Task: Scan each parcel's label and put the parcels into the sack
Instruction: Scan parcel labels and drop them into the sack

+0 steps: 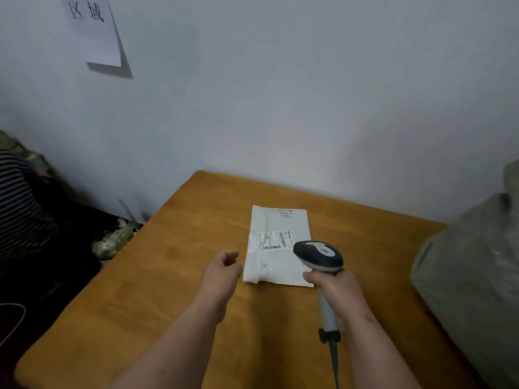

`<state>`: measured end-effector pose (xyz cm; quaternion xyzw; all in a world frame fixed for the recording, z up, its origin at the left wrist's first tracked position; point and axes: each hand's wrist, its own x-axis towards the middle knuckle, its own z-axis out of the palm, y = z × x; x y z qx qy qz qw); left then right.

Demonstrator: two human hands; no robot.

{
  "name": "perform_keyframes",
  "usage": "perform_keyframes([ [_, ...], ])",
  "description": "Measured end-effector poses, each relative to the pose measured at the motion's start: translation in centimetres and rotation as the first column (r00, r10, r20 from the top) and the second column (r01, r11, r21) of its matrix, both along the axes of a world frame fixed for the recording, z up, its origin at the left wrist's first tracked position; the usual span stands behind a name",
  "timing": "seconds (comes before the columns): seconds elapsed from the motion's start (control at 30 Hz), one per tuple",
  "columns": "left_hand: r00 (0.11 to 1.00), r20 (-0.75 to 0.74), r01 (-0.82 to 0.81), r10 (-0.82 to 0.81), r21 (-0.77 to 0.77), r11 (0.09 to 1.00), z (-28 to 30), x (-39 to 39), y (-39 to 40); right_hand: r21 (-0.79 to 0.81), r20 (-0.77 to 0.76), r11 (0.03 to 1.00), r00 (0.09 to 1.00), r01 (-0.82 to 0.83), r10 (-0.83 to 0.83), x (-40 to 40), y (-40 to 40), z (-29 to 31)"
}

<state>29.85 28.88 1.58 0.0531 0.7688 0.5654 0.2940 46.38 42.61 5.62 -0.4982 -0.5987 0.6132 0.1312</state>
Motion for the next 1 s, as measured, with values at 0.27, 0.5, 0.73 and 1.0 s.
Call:
perform_keyframes([
  [0.27, 0.995, 0.098, -0.012, 0.025, -0.134, 0.991, -4.7, -4.8, 5.2, -0.094, 0.079, 0.994, 0.995, 0.061, -0.053, -6.4, 6.4, -6.6],
  [0.5, 0.978, 0.203, 0.074, -0.039, -0.165, 0.983, -8.5, -6.8, 8.3, -0.204, 0.132, 0.973, 0.988, 0.108, -0.082, -8.4, 7.2, -11.2],
  [0.73, 0.953, 0.302, 0.030, 0.015, -0.145, 0.989, -10.4, -7.7, 10.1, -0.231, 0.126, 0.956, 0.980, 0.182, -0.156, -8.9, 6.8, -12.8],
  [1.0, 0.915, 0.397, -0.051, 0.072, -0.064, 0.997, -9.4, -9.3, 8.2, -0.245, 0.106, 0.942, 0.972, 0.231, -0.210, -9.3, 5.8, -12.2],
])
